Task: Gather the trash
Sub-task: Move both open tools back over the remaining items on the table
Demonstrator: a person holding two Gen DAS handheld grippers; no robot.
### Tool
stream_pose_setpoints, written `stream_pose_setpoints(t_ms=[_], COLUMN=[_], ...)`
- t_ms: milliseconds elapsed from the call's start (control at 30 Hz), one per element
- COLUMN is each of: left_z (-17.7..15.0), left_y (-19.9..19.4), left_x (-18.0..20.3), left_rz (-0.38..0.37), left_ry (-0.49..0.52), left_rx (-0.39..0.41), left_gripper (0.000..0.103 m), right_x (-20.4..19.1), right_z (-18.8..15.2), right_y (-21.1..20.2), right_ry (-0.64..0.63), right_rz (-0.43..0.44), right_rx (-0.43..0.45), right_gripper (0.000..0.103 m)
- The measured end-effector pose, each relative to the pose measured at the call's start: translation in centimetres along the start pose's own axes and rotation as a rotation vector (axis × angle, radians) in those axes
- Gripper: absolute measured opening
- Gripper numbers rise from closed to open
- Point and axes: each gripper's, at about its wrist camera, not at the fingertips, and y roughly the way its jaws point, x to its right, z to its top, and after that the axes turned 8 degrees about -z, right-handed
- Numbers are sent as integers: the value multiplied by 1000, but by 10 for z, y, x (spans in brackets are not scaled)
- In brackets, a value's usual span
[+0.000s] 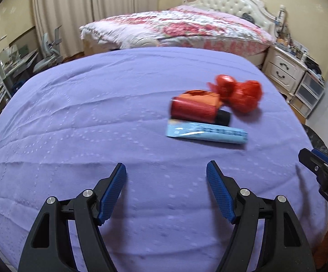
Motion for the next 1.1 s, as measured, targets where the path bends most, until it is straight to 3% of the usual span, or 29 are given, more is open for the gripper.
stream_pose_setpoints(t_ms=[233,567,700,1100], left_z=[14,35,41,38], left_y=[12,26,30,18], left_x=[-21,-43,-47,-72], left_rz=[25,53,62,77], left_ry=[-13,-8,-12,-95], left_rx=[-19,-23,-21,-8], left_gripper=[71,76,77,76], right_x=[-40,-67,-73,-102], right_z=[18,32,26,-3], right_y=[14,33,32,7], right_ry=[-56,-87,-119,-222], right_rz=[41,50,44,99], right_rx=[-18,-44,-48,-49], right_gripper=[43,44,51,52])
